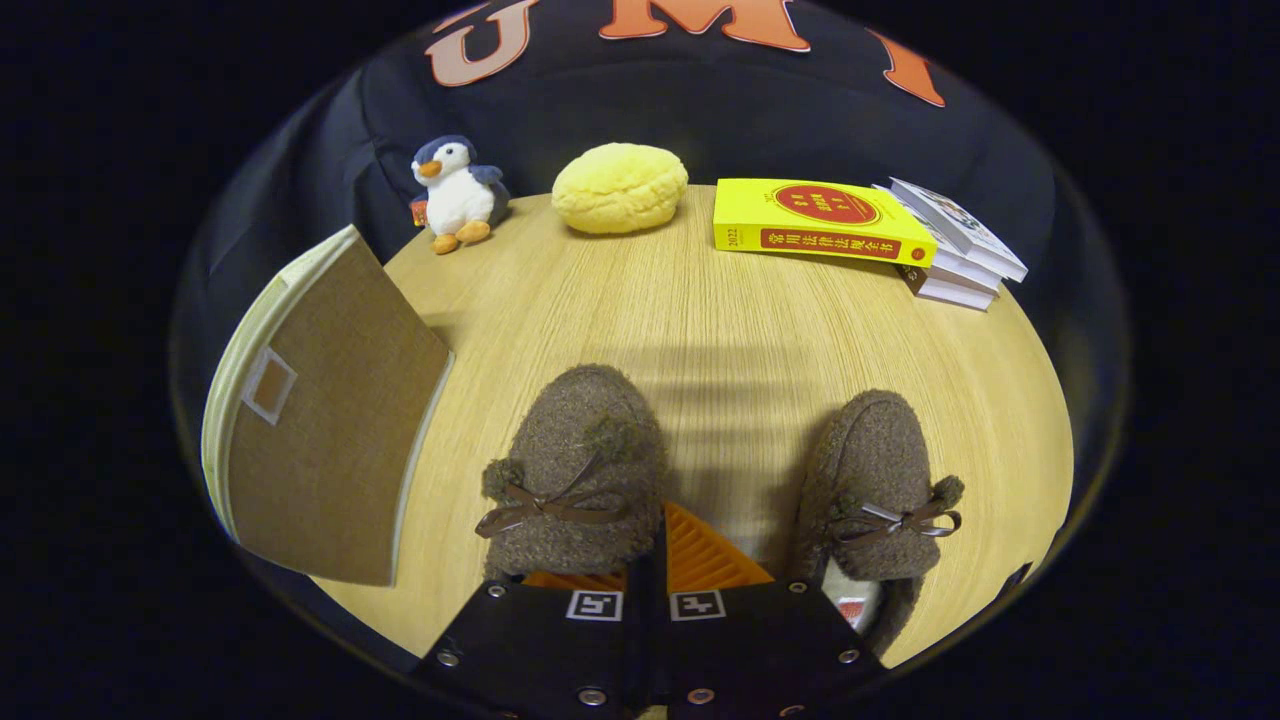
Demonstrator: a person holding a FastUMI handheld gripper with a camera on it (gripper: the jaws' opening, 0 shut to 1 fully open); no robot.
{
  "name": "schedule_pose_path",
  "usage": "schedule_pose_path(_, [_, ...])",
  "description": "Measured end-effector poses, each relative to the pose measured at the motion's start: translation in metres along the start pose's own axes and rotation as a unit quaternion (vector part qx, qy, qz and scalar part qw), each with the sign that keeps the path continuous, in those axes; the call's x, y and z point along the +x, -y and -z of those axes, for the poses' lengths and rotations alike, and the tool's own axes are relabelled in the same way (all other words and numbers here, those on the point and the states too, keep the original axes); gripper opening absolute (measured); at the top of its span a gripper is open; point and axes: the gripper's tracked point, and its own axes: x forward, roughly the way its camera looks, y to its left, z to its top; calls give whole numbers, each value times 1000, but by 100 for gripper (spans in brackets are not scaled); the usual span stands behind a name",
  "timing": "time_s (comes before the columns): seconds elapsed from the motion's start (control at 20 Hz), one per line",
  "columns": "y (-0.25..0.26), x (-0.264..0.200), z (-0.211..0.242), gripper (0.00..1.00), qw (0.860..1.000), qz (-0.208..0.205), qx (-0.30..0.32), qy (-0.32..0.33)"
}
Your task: Open the storage box then place both shoes into the box .Put the left shoe in first, then the right shoe, with the right side of both shoes facing outward in a uniform manner.
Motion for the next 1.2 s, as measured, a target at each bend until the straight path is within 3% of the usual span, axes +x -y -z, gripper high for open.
schedule_pose_path(0.35, [-74,-74,-85,3,997,-58,4,48])
schedule_pose_path(0.65, [-153,-113,-127,3,993,-102,-18,61])
schedule_pose_path(0.85, [-204,-105,-124,2,992,-119,-33,40])
schedule_pose_path(1.2, [-257,-62,-85,3,992,-104,-56,-32])
